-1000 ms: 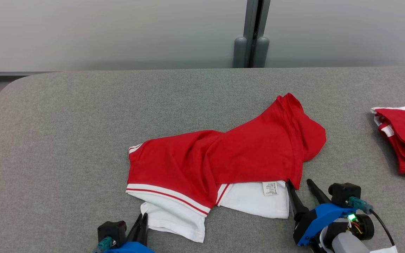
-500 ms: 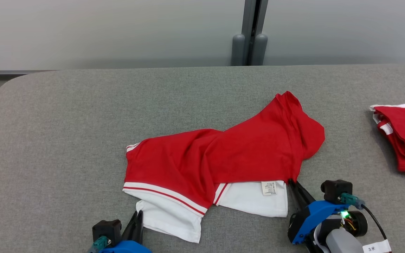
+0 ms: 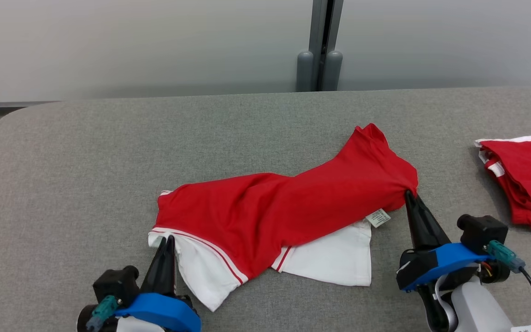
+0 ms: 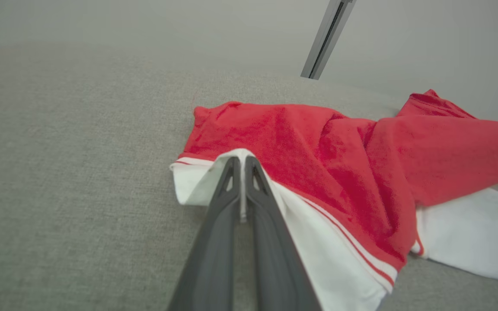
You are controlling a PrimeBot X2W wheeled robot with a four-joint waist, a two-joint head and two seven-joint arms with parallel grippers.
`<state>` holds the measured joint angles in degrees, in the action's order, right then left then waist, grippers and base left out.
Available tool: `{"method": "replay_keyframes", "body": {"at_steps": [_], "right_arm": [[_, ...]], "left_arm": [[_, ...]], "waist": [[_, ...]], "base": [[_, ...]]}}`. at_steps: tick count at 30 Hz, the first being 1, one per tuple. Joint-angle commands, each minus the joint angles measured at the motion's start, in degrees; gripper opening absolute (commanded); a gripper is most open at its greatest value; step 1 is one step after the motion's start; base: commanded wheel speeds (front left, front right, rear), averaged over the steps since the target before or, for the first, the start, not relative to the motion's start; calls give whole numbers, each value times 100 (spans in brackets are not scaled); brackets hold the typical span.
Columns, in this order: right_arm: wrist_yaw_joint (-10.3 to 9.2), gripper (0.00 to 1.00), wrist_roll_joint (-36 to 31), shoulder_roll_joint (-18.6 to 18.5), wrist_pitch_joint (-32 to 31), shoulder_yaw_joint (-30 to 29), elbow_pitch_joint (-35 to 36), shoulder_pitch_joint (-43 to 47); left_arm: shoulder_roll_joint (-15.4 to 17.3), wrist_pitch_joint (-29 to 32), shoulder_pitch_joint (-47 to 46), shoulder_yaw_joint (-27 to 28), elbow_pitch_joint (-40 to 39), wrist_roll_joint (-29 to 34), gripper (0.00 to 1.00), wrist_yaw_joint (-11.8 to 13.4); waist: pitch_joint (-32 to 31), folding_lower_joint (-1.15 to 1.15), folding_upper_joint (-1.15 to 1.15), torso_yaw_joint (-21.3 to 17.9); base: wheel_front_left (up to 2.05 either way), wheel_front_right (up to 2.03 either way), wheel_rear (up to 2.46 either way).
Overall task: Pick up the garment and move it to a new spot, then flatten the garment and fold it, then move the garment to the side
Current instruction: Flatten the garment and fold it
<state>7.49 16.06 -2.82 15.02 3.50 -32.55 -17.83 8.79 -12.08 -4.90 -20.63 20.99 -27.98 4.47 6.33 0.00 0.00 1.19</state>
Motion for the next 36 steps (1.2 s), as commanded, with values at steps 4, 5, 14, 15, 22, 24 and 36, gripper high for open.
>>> {"method": "replay_keyframes", "body": {"at_steps": [4,5,14,15,22,24,36], "right_arm": [[1,0,-8,-10,15,-88,667,217],[1,0,-8,-15,-17,-111,881,250],[1,0,-185,-12,-837,-427,3345,576],[1,0,-221,-12,-965,-474,3674,587],[1,0,-428,-175,-1892,-806,5684,415],[1,0,-449,-253,-2161,-910,6123,286],[1,0,-173,-445,-3276,-1295,5996,-643]], "left_arm": [[37,-123,-174,225,-588,-215,0,-137],[78,-131,-211,283,-790,-248,0,-155],[603,219,-805,727,-2956,-364,0,-164],[677,310,-917,781,-3225,-347,0,-151],[1108,1054,-1813,985,-4670,-319,0,-104],[1195,1319,-2109,993,-4905,-378,0,-107],[1543,2062,-3813,884,-3790,-368,0,-416]], "waist": [[-97,0,0,-57],[-134,0,0,-73],[-540,0,0,-284],[-581,0,0,-314],[-687,0,0,-509],[-660,0,0,-560],[240,0,0,-741]], "base": [[0,0,0],[0,0,0],[0,0,0],[0,0,0],[0,0,0],[0,0,0],[0,0,0]]}}
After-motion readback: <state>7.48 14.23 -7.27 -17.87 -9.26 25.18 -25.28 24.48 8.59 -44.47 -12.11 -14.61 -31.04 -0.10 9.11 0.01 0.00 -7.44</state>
